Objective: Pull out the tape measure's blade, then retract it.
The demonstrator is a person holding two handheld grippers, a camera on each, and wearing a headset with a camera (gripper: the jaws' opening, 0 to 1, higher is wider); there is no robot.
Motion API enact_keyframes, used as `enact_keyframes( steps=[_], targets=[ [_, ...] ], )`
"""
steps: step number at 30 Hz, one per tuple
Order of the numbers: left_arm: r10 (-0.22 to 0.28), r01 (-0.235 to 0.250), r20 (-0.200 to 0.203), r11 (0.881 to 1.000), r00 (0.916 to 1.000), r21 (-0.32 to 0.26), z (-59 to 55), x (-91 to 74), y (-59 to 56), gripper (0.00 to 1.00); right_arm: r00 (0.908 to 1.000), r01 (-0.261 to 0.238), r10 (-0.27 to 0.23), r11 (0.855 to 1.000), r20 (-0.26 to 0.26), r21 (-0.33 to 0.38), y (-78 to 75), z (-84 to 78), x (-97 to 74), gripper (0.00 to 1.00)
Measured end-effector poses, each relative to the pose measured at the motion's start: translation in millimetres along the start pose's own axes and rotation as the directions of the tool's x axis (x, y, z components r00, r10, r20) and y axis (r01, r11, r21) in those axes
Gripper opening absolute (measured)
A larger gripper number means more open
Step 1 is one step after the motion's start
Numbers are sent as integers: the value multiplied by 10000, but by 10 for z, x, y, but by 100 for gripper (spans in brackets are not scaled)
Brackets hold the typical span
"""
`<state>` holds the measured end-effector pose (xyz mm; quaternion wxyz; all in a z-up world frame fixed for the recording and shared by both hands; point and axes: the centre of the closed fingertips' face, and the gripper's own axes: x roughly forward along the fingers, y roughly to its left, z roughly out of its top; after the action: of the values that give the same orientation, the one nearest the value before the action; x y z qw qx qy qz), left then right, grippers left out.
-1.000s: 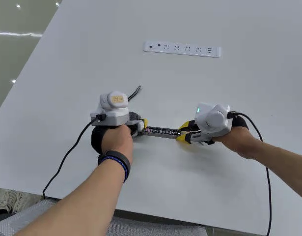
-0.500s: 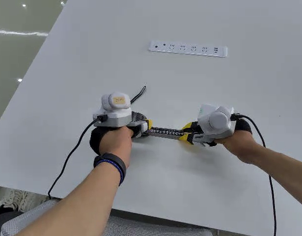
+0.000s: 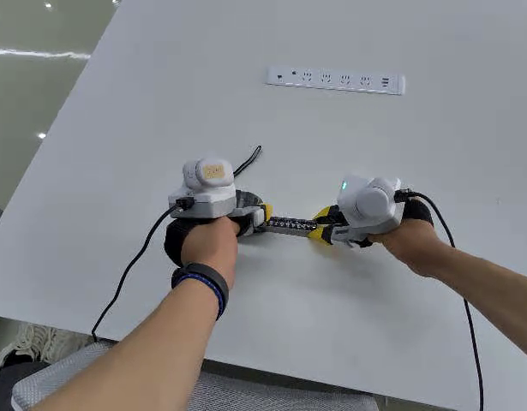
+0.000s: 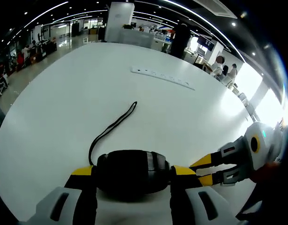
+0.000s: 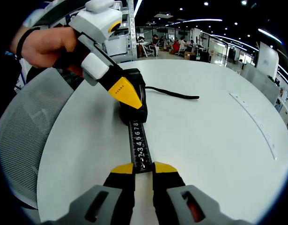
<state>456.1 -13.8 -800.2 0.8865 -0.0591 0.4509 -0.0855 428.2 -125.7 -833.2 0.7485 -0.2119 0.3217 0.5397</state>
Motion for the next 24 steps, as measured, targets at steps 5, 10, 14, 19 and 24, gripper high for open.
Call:
enact_keyframes(
  steps=[5, 10, 14, 19, 24],
  targets=[
    [-3, 3, -22, 10000, 10000, -12, -5, -6, -1, 60, 9999, -110, 109, 9999, -100, -91, 8, 24, 48, 13],
    [13, -13, -28, 10000, 10000, -41, -1, -8, 2, 60, 9997, -203, 200, 9995, -130, -246, 11, 81, 104, 13],
    [31, -31, -15, 10000, 10000, -74, 7, -8, 10, 60, 9995, -270, 264, 9991, -162, -330, 16, 115, 130, 13],
    [19, -19, -8, 9999, 10000, -131, 16, -7, 23, 60, 9994, -316, 311, 9989, -173, -333, 24, 160, 159, 13],
    [43, -43, 17, 9999, 10000, -150, 20, -4, 37, 60, 9992, -369, 362, 9986, -183, -376, 27, 204, 189, 13]
  ],
)
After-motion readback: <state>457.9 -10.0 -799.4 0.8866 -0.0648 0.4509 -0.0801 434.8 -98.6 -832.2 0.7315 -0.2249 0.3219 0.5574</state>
